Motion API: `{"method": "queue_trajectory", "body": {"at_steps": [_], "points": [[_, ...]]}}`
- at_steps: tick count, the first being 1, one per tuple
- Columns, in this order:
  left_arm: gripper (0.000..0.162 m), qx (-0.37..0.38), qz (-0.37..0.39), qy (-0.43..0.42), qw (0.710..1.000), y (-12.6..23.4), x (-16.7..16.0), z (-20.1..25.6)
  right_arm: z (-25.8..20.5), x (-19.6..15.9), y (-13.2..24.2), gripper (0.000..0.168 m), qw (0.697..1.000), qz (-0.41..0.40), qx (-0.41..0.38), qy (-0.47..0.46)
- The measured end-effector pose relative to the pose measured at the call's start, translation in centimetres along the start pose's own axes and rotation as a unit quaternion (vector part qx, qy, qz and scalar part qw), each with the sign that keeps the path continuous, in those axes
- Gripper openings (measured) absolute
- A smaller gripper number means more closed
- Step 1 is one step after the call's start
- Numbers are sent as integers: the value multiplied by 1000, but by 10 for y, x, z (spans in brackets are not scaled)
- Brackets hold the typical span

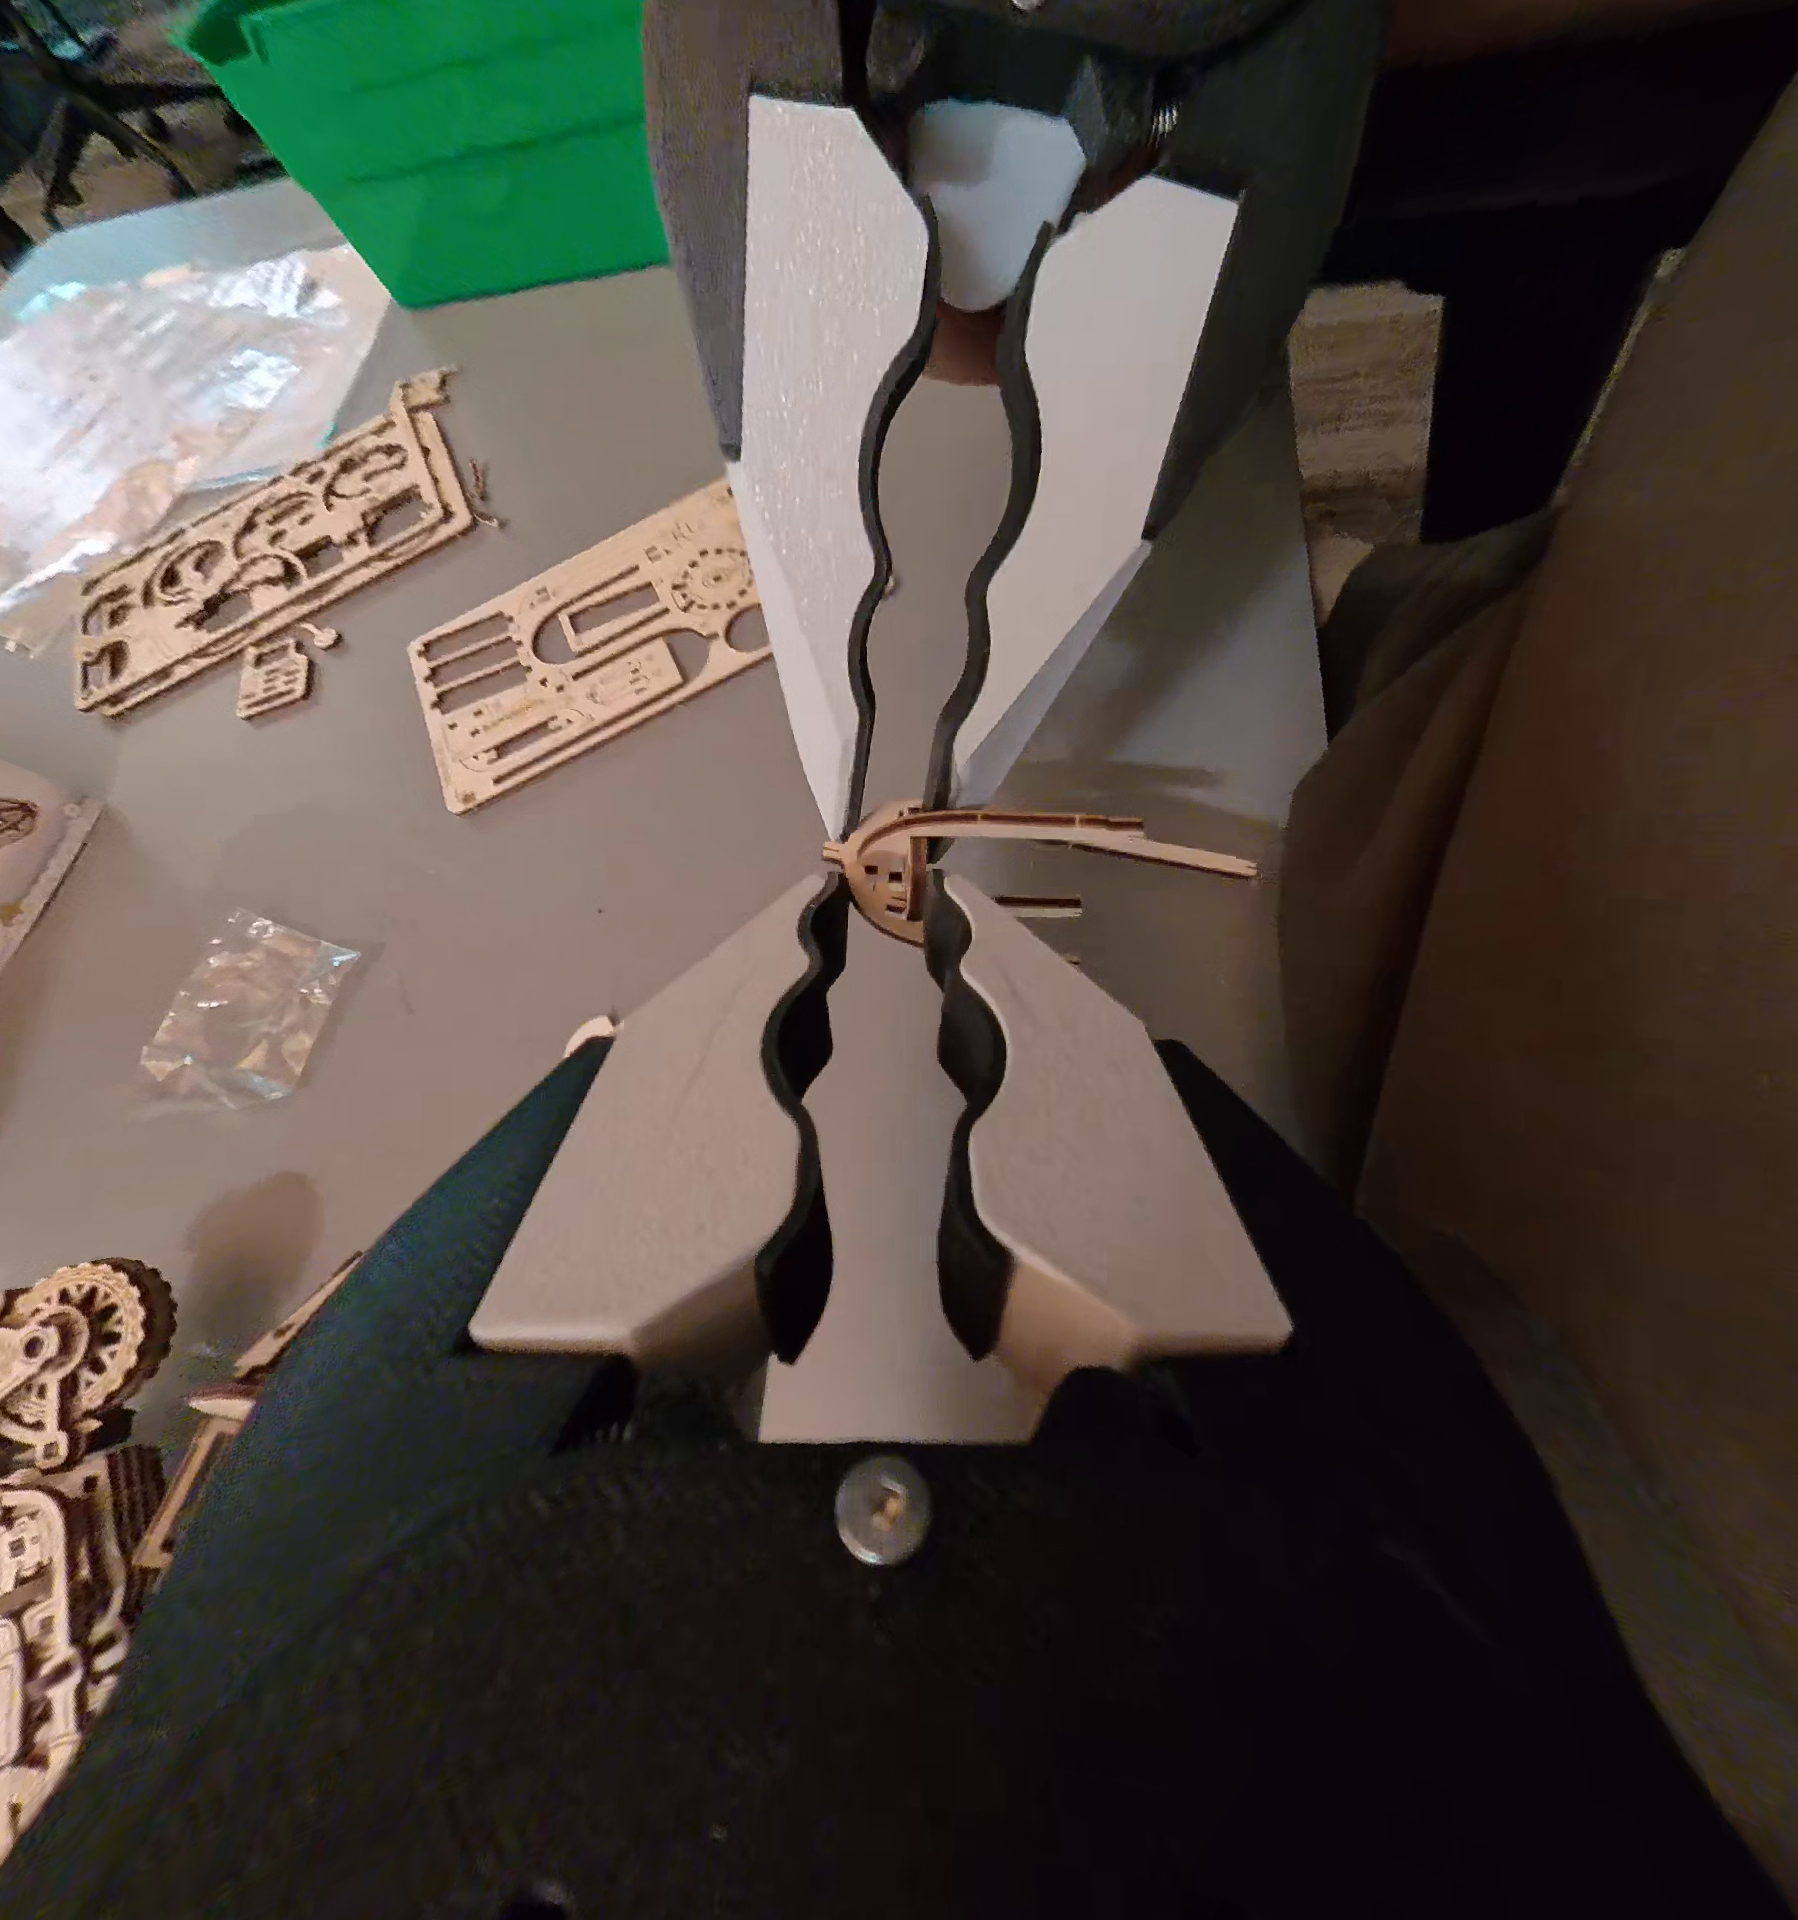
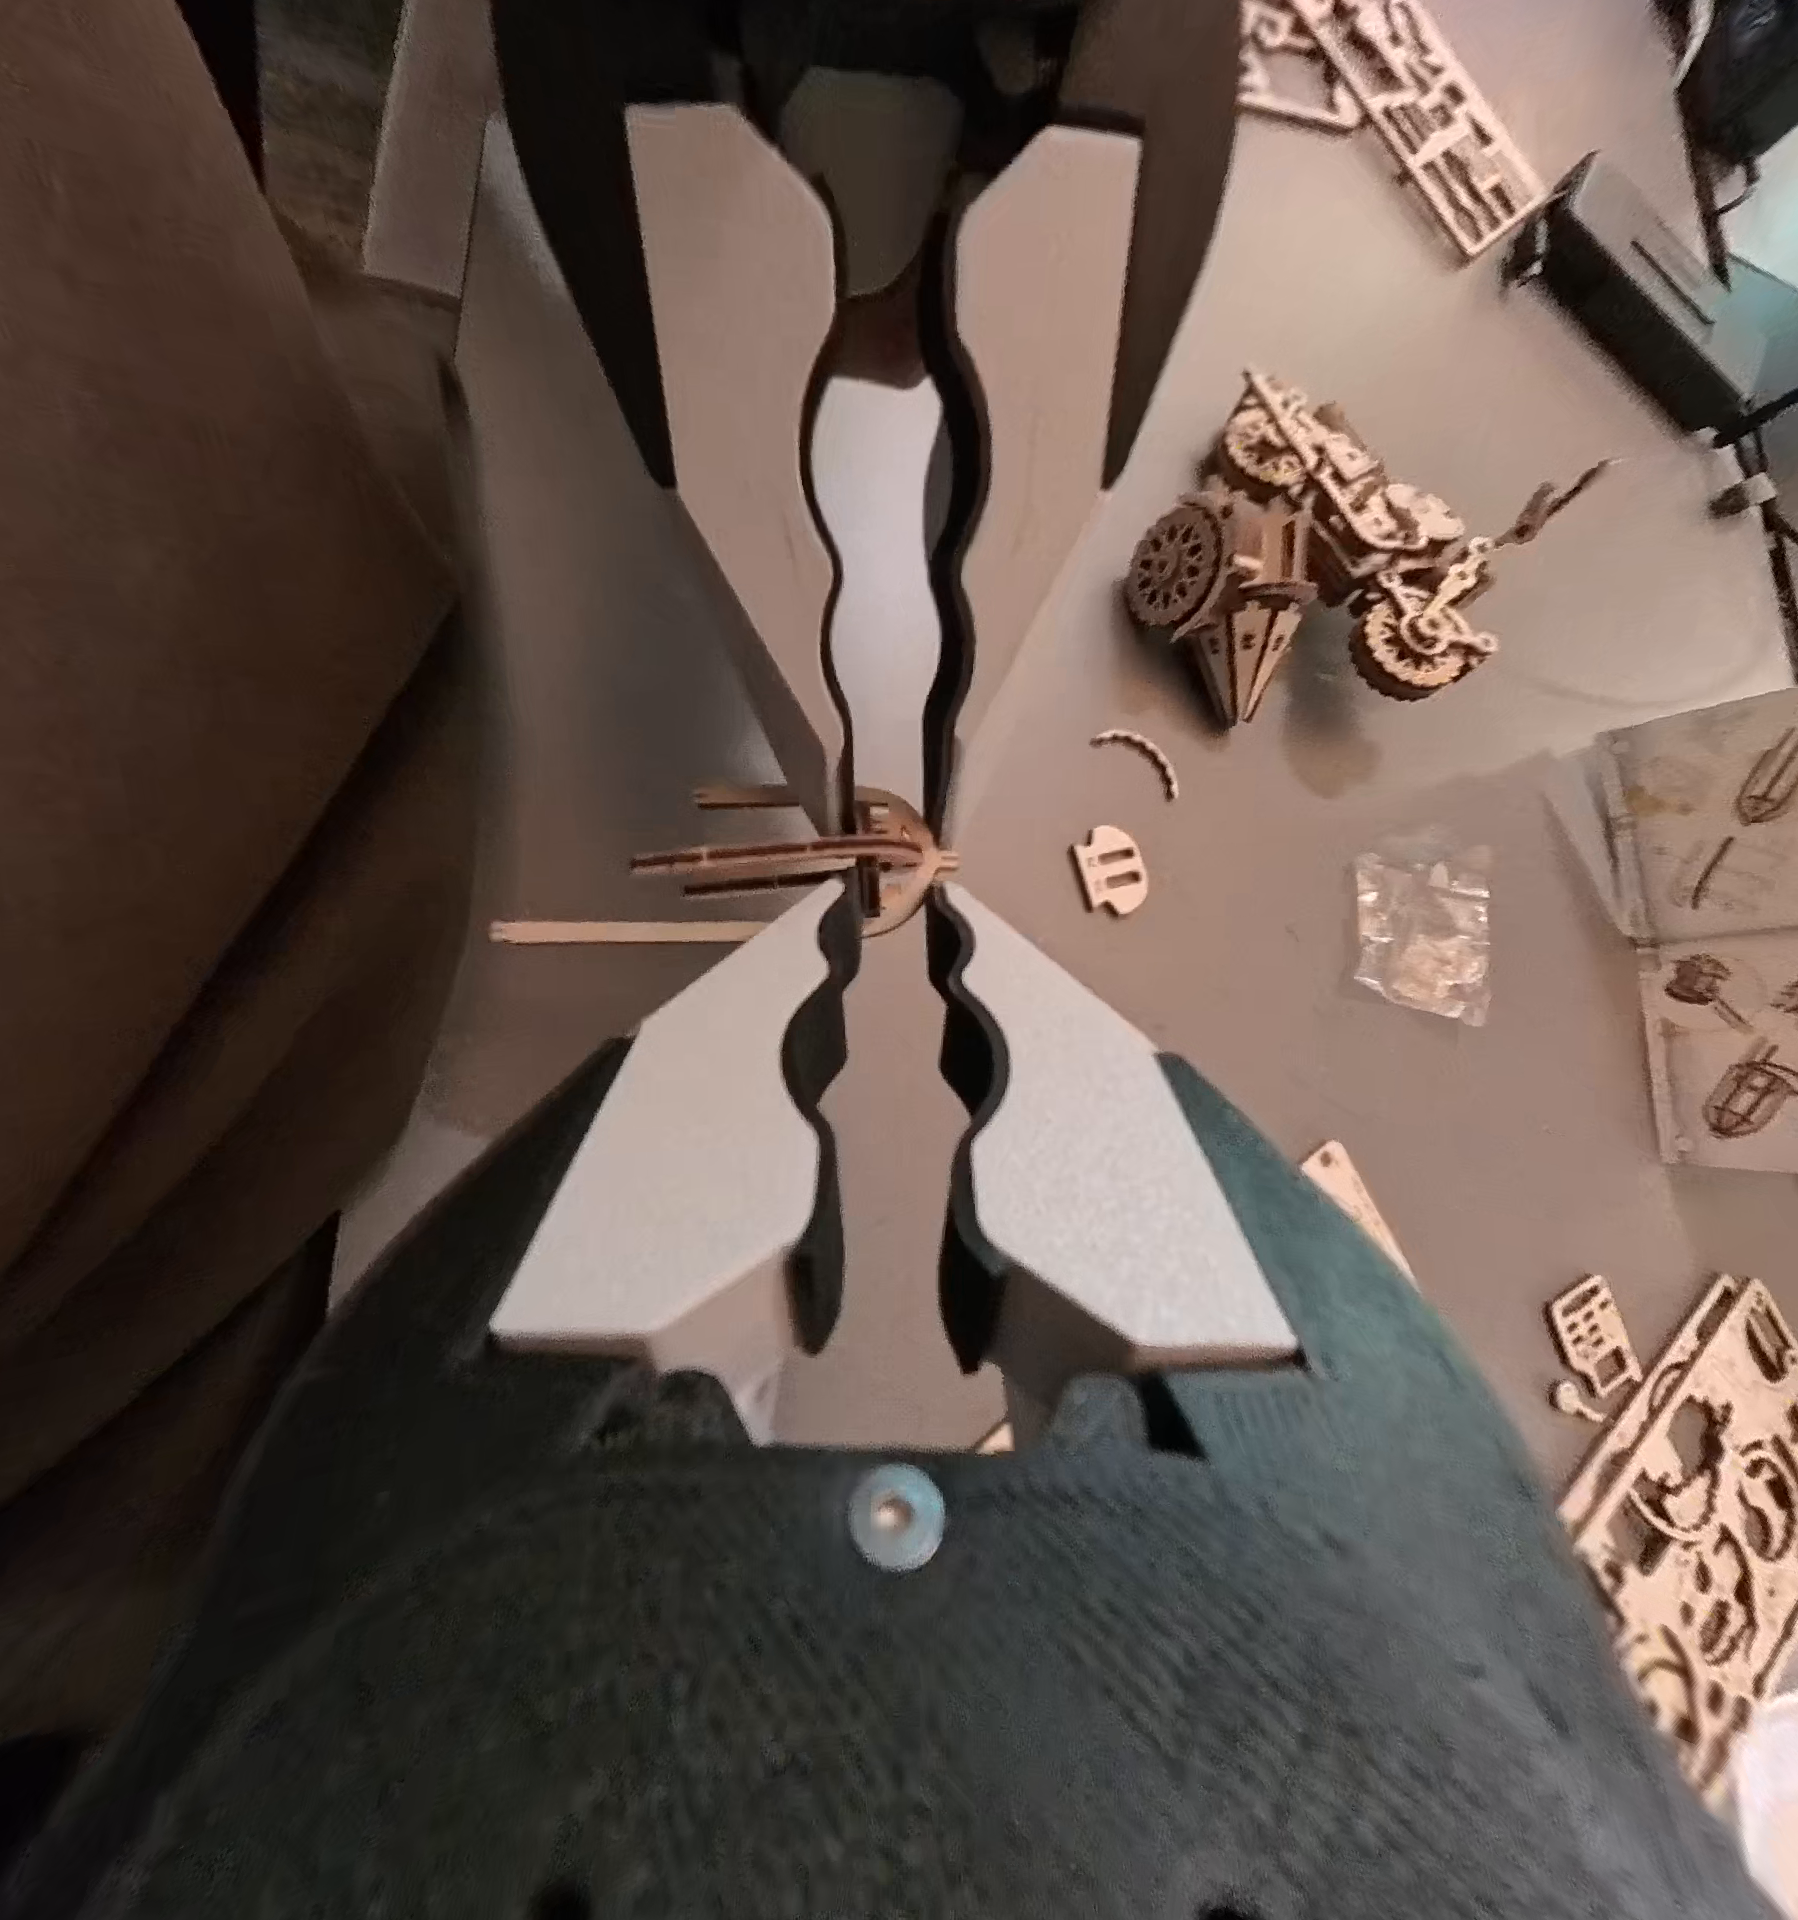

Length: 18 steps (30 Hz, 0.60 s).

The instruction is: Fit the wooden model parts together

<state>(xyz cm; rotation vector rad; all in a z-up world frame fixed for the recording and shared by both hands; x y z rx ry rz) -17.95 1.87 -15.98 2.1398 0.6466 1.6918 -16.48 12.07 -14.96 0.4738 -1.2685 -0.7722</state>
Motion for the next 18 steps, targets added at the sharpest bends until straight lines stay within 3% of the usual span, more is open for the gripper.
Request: {"method": "queue_trajectory", "body": {"at_steps": [1, 3, 5, 9, 14, 18], "points": [[14, 3, 11, 14, 1000, 1, 2, -2, 2, 0, 2, 12, 1000, 9, -3, -7], [18, 3, 30, 38, 999, 2, 4, -6, 8, -1, 8, 12, 999, 30, -9, -26], [38, -15, 57, 75, 995, 7, 7, -10, 15, -4, 14, 11, 997, 56, -10, -55], [48, -65, 115, 161, 978, 20, 9, -22, 32, -7, 29, 11, 977, 158, 9, -144], [47, -89, 172, 251, 948, 28, 11, -37, 48, -5, 36, 11, 889, 307, 110, -321], [37, -97, 211, 290, 929, 33, 19, -40, 50, -3, 29, 11, 828, 353, 173, -399]]}}
Point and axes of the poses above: each gripper's, where its closed fingertips meet, y back along the fingers, x out of its top, z = x × y across the jaws, the point moved 7 cm from there along y, back along the fingers, and after that the axes turned 5 degrees about x, right-handed, at the moved point
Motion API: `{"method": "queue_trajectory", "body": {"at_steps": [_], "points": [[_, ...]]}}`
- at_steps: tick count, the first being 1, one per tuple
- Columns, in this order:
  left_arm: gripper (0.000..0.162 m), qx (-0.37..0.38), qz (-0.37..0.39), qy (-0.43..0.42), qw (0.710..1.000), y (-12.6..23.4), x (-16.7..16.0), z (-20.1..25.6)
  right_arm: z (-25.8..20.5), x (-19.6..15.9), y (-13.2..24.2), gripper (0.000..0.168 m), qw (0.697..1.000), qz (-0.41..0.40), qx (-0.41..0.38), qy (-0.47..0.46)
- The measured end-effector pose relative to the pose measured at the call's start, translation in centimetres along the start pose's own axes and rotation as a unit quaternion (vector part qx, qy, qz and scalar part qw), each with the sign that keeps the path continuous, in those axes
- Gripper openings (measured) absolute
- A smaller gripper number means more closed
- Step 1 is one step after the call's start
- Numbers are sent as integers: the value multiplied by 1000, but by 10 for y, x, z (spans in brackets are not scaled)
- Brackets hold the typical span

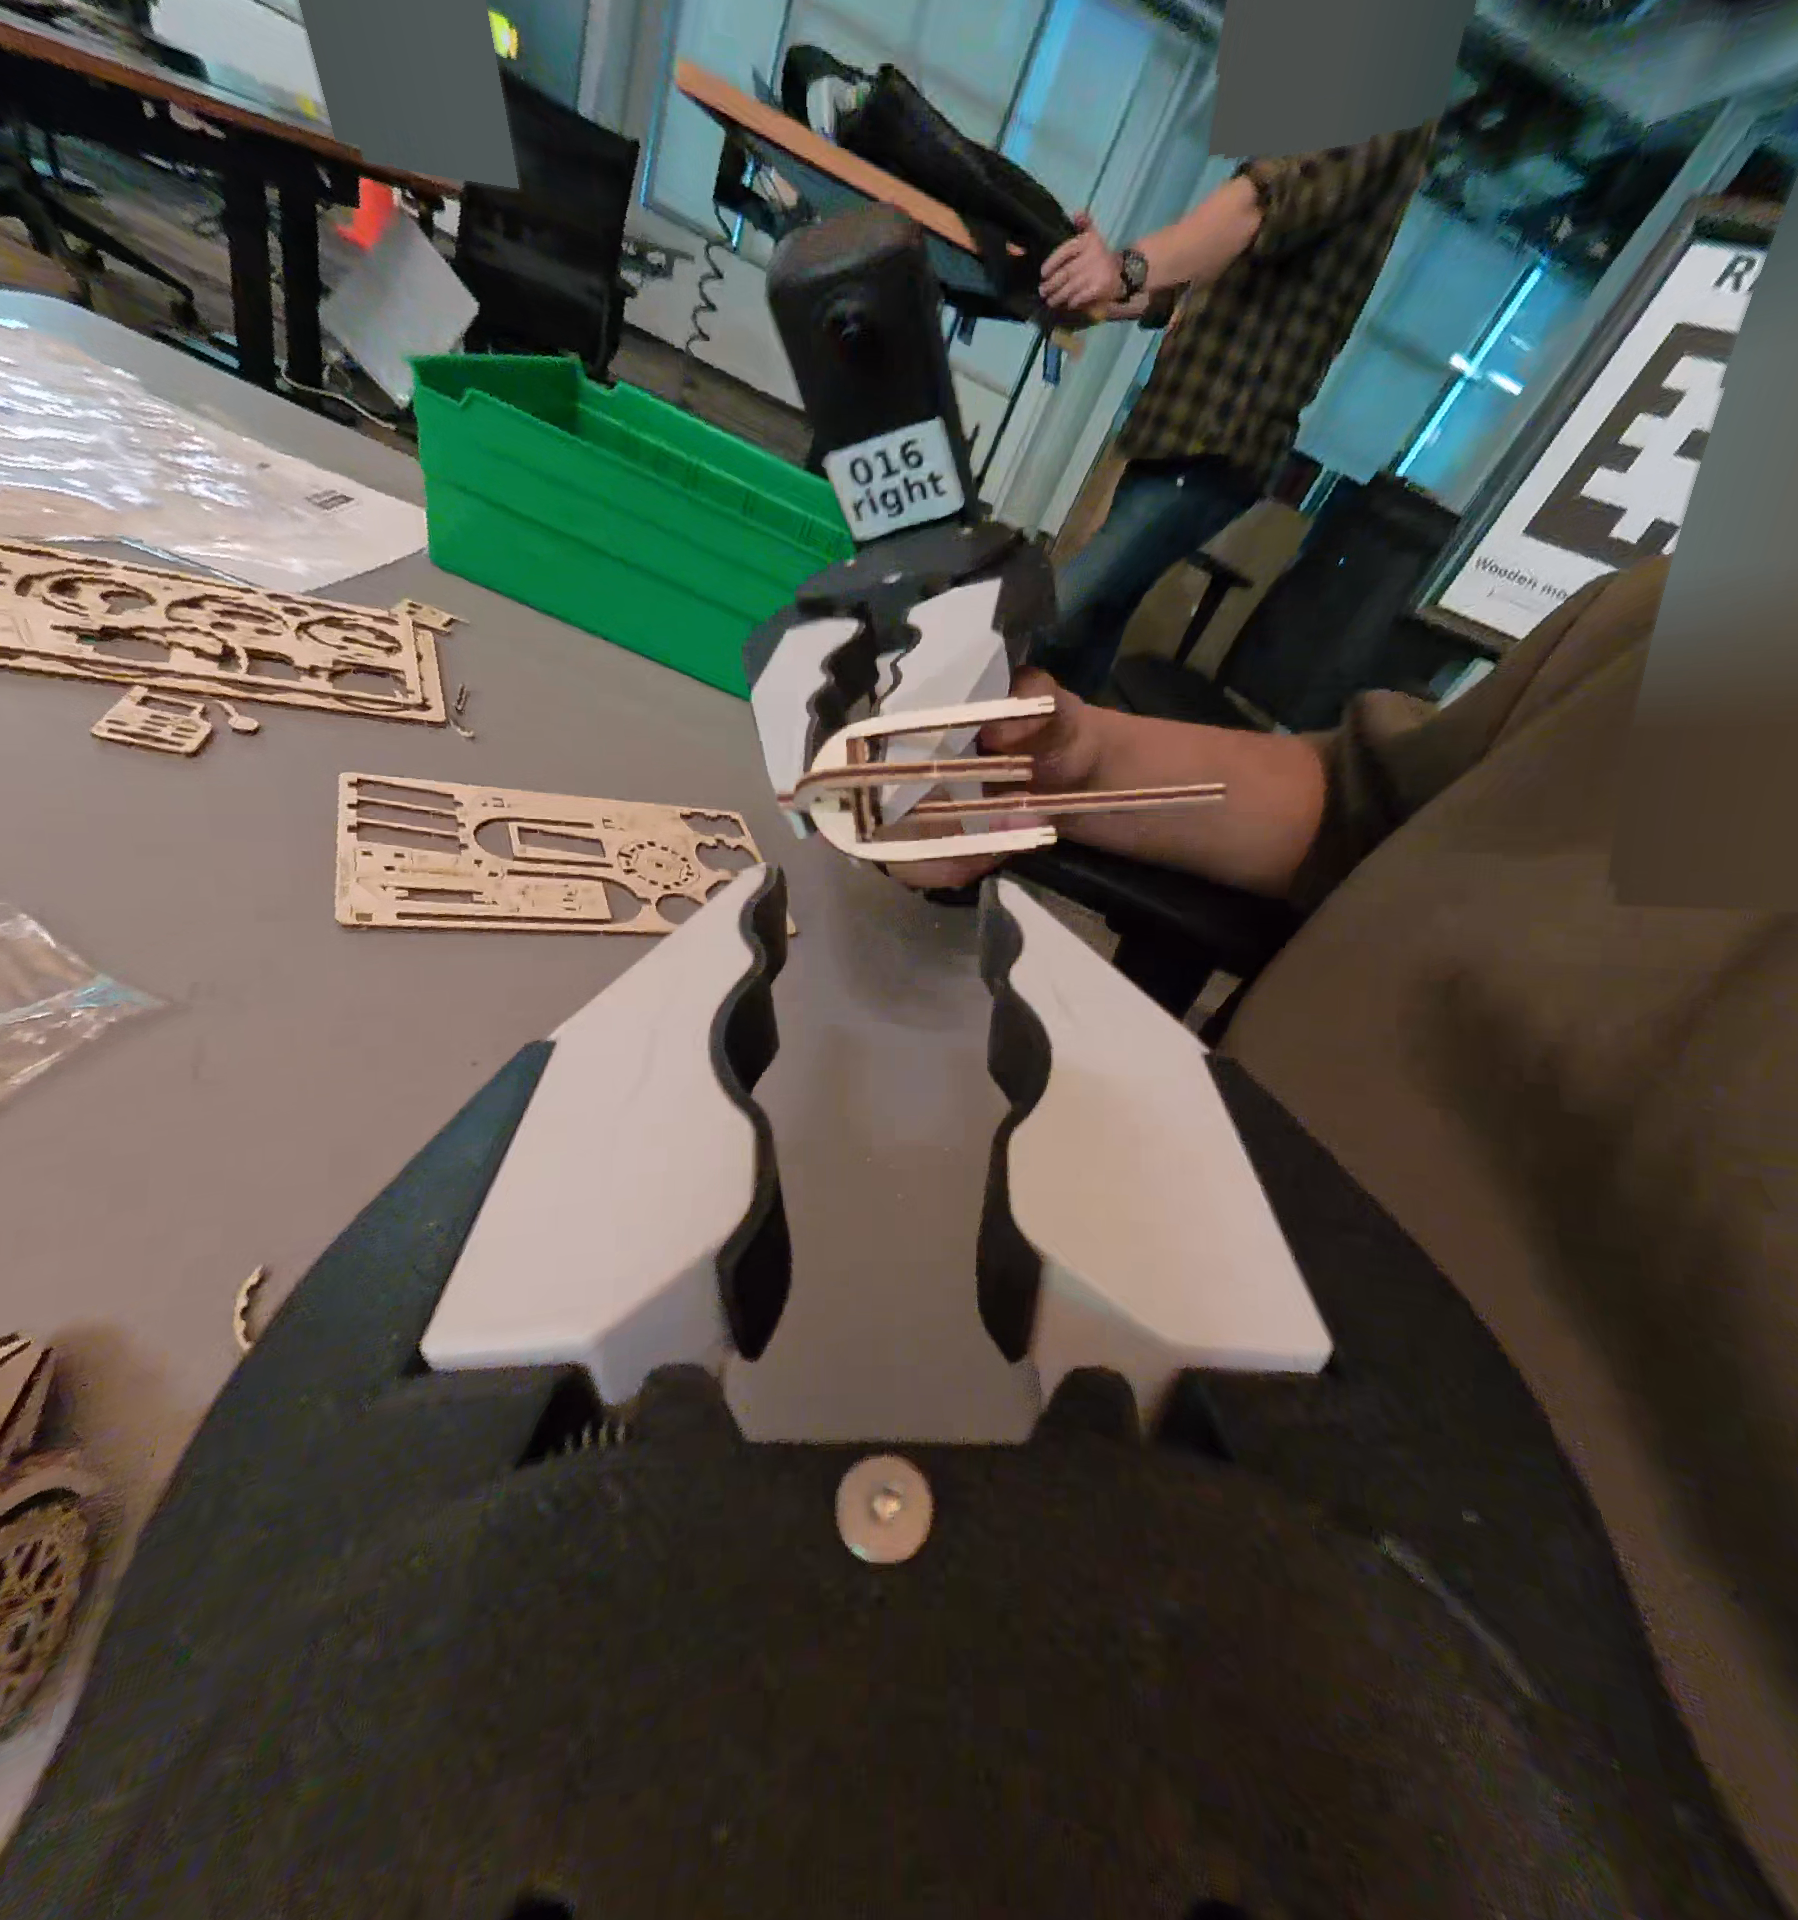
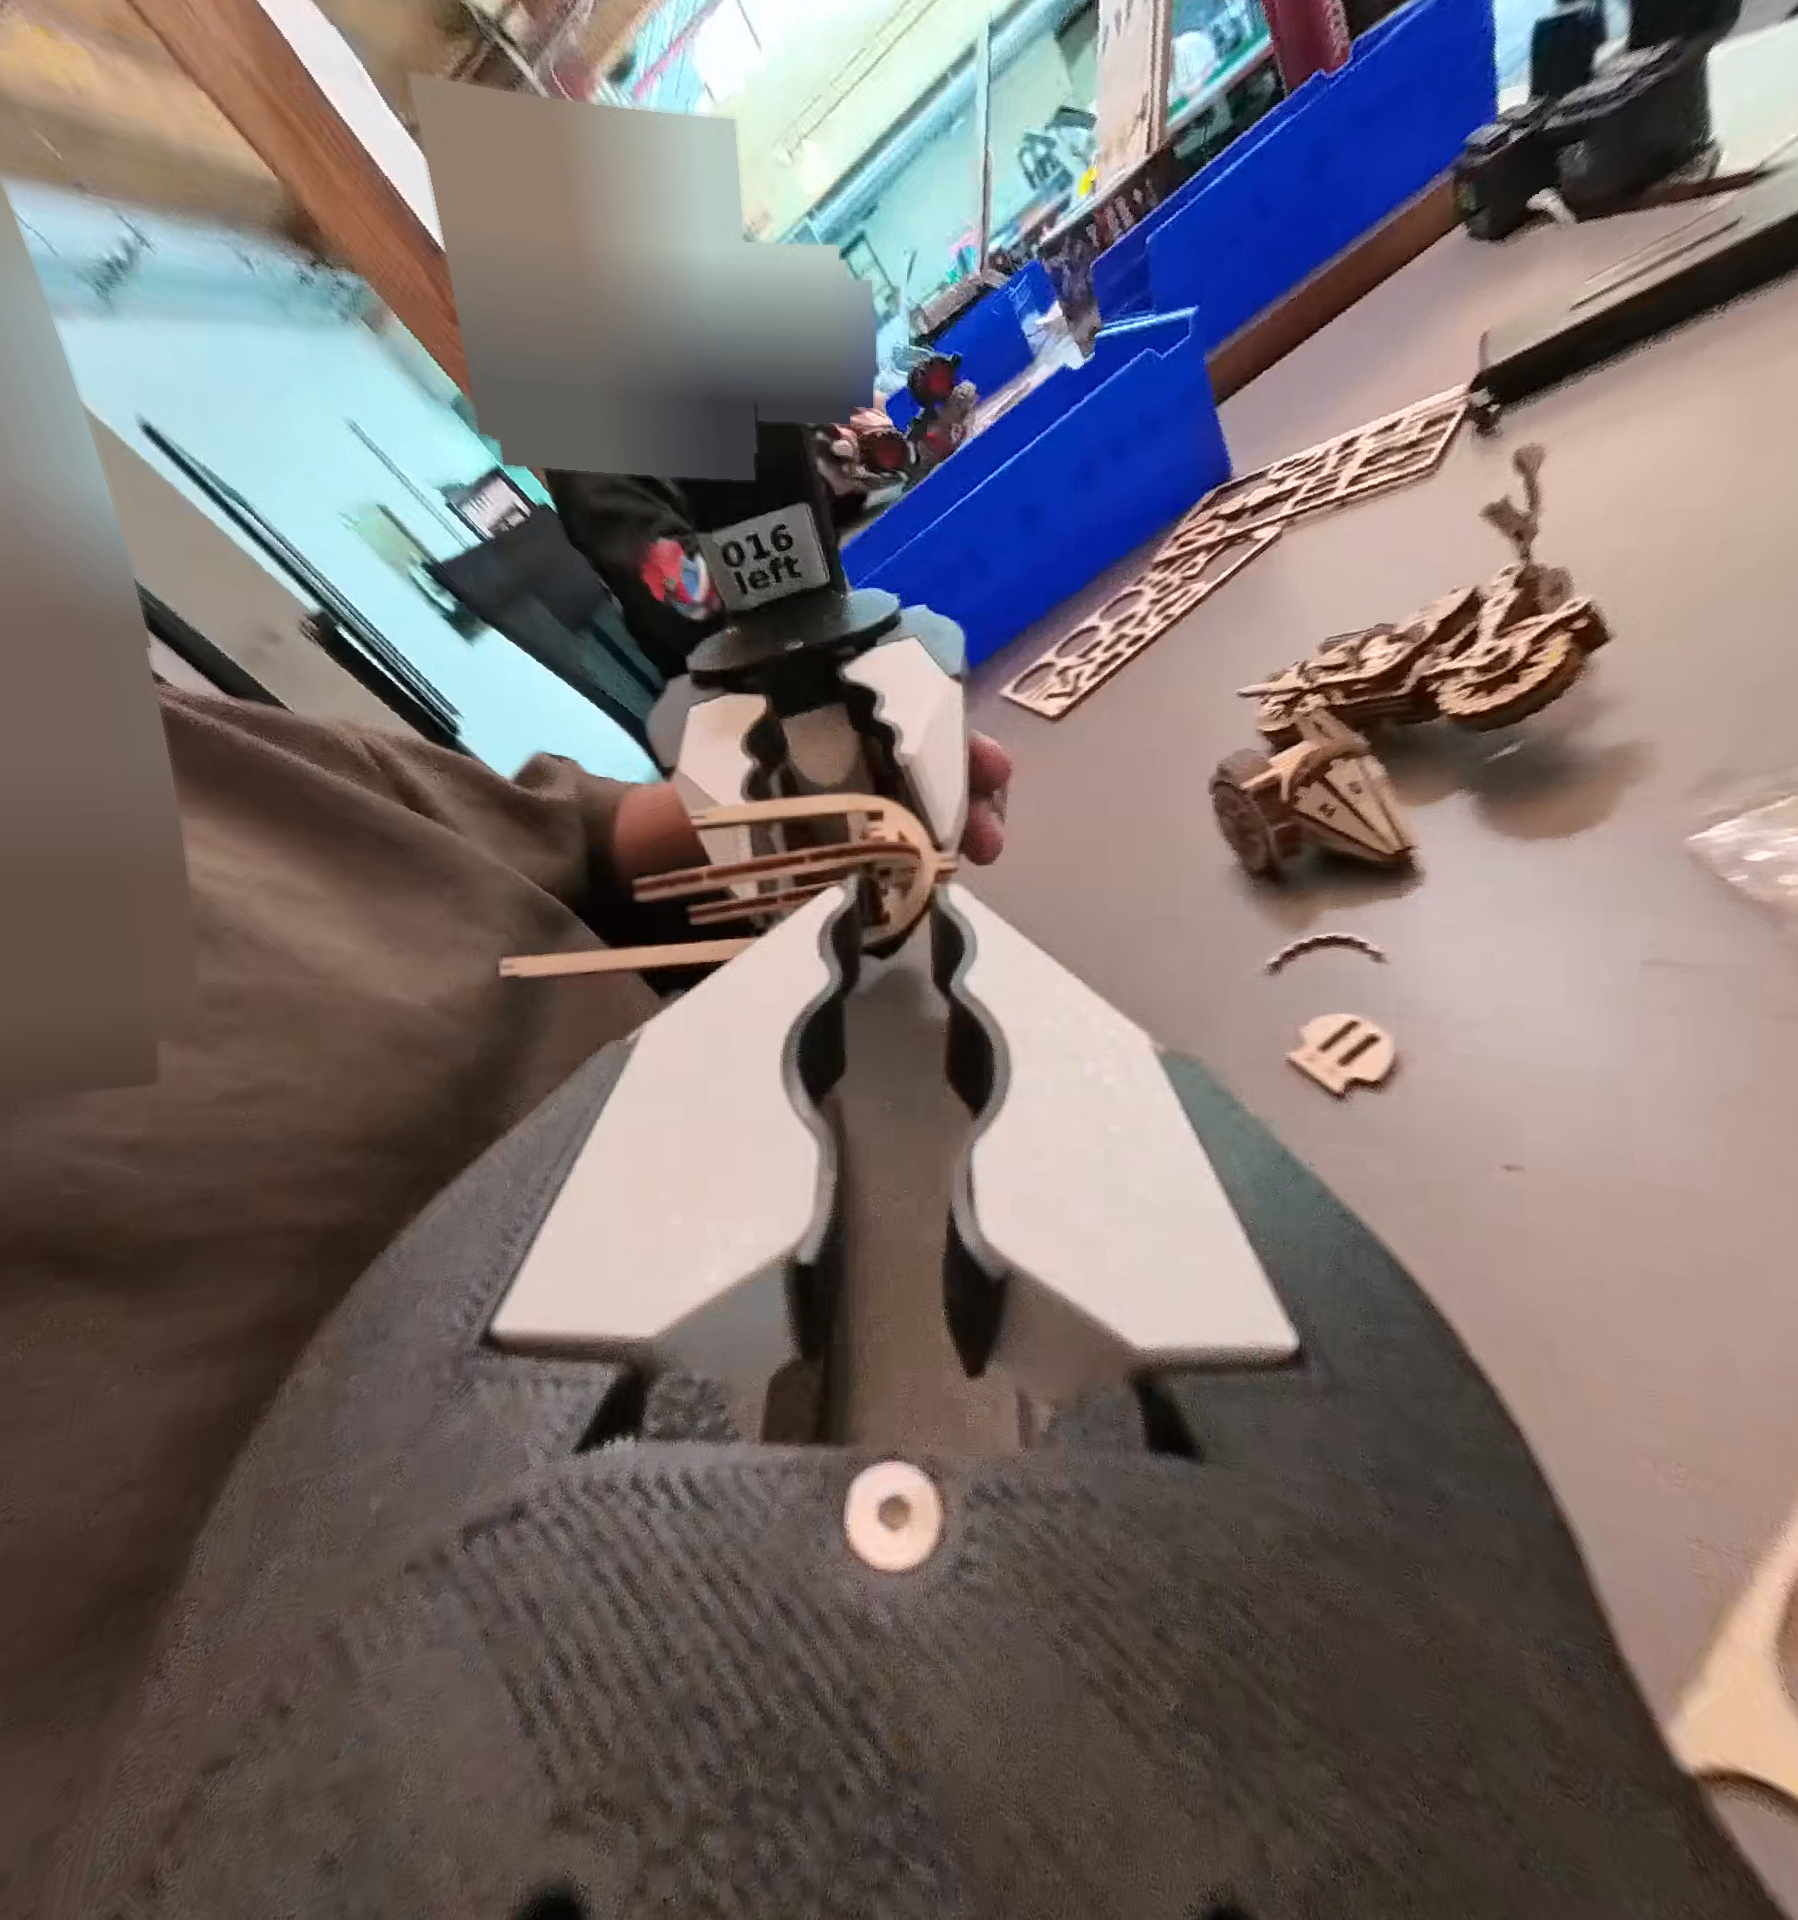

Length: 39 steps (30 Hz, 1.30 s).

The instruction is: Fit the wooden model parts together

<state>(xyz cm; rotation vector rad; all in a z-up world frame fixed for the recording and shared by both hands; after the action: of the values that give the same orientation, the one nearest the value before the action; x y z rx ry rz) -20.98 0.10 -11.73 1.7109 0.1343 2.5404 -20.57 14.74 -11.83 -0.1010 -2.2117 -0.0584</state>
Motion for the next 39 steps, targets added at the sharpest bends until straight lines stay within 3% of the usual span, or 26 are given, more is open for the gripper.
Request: {"method": "queue_trajectory", "body": {"at_steps": [9, 19, 26, 39], "points": [[16, -46, 5, 65, 997, 3, 0, -4, 4, -6, -8, 11, 994, 3, 39, -105], [17, -93, 3, 166, 982, 3, -5, -17, 9, -14, -10, 11, 977, -8, 64, -203], [23, -94, -11, 183, 979, -2, -9, -18, 11, -18, -11, 11, 970, -16, 64, -235], [14, -90, -4, 232, 969, -5, -10, -22, 16, -22, -11, 11, 949, 12, 100, -300]]}}
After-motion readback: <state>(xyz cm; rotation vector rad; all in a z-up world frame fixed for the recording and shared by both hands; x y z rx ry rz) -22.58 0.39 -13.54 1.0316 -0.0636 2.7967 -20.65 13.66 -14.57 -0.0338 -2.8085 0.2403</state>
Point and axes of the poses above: each gripper's, where its closed fingertips meet, y back along the fingers, x out of its top, z = x × y across the jaws, the point moved 7 cm from there along y, back along the fingers, and after that the axes turned 5 degrees about x, right-handed, at the moved point
